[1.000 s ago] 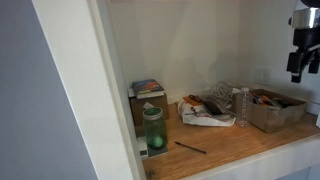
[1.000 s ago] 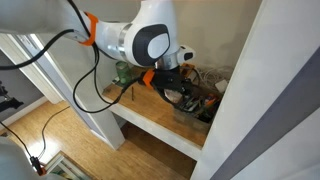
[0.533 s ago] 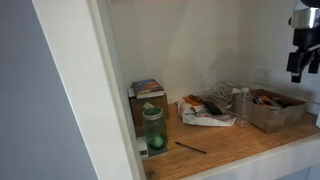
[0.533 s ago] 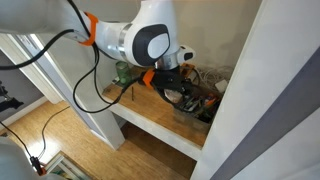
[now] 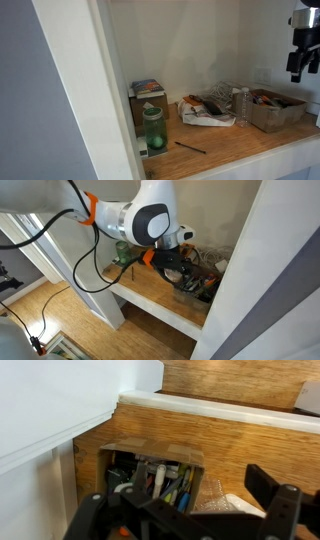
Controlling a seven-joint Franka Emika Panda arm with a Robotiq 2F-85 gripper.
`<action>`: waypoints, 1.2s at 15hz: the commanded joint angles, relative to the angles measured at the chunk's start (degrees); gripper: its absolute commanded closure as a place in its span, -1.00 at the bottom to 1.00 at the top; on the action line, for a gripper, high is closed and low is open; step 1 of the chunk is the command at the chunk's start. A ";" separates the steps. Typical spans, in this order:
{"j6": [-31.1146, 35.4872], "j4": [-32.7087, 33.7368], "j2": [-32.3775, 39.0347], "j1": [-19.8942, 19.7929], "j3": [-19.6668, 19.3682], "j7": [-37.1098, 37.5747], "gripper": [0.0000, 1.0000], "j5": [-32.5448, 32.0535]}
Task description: Pick up the pen on the plastic bag and put it in the box
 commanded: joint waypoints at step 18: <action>-18.35 49.93 37.81 10.14 10.06 19.36 -1.00 8.74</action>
